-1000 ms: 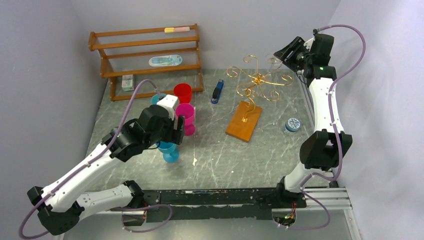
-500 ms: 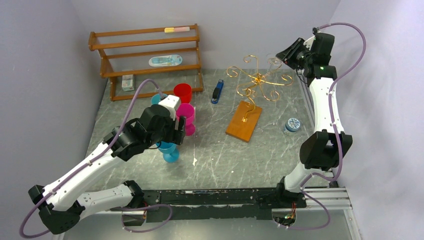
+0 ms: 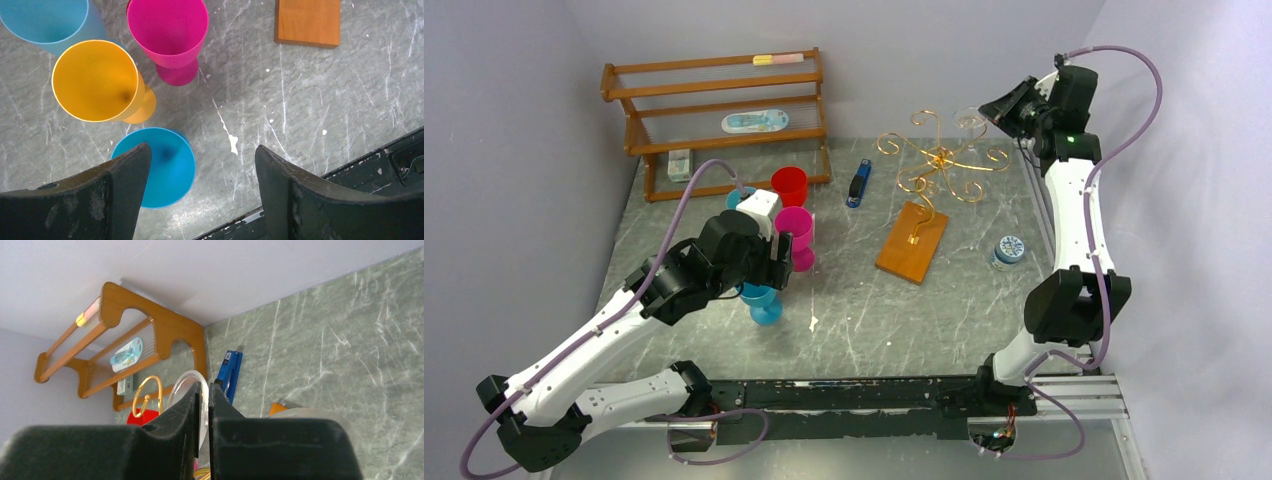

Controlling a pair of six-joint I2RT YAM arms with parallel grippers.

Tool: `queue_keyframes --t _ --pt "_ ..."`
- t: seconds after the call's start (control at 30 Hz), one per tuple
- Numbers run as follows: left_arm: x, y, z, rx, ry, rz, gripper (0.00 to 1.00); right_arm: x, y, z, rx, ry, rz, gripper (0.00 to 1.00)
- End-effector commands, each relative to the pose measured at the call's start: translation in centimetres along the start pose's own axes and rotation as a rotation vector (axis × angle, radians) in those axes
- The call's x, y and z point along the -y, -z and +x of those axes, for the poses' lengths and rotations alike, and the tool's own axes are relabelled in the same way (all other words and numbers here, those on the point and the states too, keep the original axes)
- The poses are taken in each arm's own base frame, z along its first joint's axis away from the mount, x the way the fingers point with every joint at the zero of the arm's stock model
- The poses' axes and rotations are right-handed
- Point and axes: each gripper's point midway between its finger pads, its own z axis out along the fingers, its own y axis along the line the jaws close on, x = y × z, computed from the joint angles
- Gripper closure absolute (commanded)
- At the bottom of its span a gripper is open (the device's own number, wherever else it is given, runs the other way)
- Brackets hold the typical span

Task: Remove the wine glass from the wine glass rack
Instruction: Pick up the wine glass from the wine rack.

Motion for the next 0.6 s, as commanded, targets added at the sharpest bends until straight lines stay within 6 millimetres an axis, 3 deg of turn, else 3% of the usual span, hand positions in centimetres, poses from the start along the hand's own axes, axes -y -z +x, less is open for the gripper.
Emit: queue_keyframes --t 0.0,0.03,0.2,0.57 --pt "0.3 0.5 -0.9 0.025 0.001 0.010 0.20 -1.3 1.0 0.2 0.004 -0.036 -0.053 0.96" --pt "0.3 0.5 -0.9 0.025 0.002 0.009 0.20 -1.4 1.2 0.2 0.013 -0.052 -0.064 1.00" --pt "0.0 0.5 -0.7 0.014 -0.002 -0.005 0.20 -1.4 2.1 0.1 0.051 -0.143 -0.106 1.00" --pt "0.2 0.5 -0.7 0.022 0.004 0.008 0.20 -1.1 5.1 -2.2 0.167 -0.171 -0.080 1.00"
